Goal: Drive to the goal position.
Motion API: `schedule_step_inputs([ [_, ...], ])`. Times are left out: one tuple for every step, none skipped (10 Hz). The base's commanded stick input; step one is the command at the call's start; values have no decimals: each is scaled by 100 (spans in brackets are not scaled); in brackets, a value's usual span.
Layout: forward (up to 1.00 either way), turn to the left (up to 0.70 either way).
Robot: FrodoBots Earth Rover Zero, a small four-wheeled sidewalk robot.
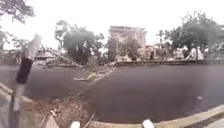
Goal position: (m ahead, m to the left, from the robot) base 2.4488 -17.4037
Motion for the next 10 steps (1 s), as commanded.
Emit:
schedule_step_inputs([
  [0,-50],
  [0,-50],
  [0,-50],
  [0,-50],
  [0,-50],
  [0,-50],
  [0,-50],
  [0,-50],
  [0,-50],
  [0,-50],
])
